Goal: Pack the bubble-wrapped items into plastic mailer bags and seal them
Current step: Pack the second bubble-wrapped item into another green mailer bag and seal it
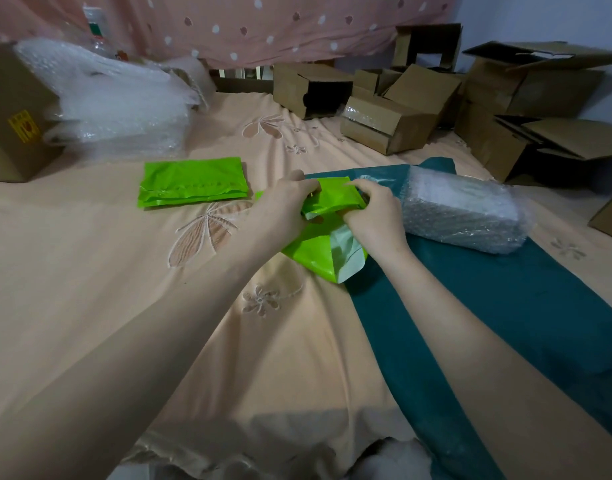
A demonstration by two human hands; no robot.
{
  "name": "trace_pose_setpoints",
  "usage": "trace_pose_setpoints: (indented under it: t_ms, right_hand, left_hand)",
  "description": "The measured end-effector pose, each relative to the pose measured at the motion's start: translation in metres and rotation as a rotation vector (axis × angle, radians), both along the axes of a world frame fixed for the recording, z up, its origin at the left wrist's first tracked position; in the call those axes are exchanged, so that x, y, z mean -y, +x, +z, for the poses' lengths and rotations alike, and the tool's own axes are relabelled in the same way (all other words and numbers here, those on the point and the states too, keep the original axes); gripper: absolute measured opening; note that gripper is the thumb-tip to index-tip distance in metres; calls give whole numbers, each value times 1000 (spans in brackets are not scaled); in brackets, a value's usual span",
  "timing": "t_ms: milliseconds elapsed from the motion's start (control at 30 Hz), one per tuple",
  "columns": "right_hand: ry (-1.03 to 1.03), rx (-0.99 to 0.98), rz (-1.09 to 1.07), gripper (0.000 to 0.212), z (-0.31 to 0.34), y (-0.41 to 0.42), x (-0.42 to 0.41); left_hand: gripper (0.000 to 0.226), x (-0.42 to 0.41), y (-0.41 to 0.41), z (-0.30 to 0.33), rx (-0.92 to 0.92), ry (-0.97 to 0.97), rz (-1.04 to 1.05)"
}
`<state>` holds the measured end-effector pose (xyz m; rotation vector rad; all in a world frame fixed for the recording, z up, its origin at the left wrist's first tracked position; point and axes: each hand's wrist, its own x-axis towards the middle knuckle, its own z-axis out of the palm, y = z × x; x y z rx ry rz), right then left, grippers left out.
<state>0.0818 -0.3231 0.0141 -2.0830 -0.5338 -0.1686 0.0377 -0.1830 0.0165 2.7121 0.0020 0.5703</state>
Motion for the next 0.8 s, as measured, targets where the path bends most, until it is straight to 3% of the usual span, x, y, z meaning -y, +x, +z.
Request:
trace_pose_setpoints:
  t_ms: [200, 267, 367, 433, 533, 600, 667, 733, 800]
  right_hand:
    - [-21, -144, -4, 10, -12, 2, -2]
    - [-15, -309, 95, 37, -8, -1, 1]
    - [41, -535, 270, 104, 4, -4, 7]
    - [139, -608, 295, 121, 6, 2, 11]
    - [310, -718, 277, 101, 7, 11, 11]
    - [386, -754, 243, 54, 7, 14, 9]
    - [483, -768, 195, 28, 3, 18, 5]
    - [547, -773, 157, 21, -2, 20, 1]
    - [564, -784, 121, 32, -6, 21, -3]
  left_hand:
    - [26, -3, 0, -12, -63, 58, 101]
    - [22, -3, -1, -11, -65, 105, 134]
    - [18, -3, -2, -5, -81, 194, 193]
    - [21, -5, -2, -3, -48, 224, 201]
    - [23, -10, -1, -4, 46, 219, 140]
    - [23, -10, -1, -6, 87, 236, 89]
    - [24, -7, -3, -6, 127, 244, 40]
    - [26, -3, -7, -2, 148, 236, -5]
    - [29, -1, -10, 2, 146, 227, -54]
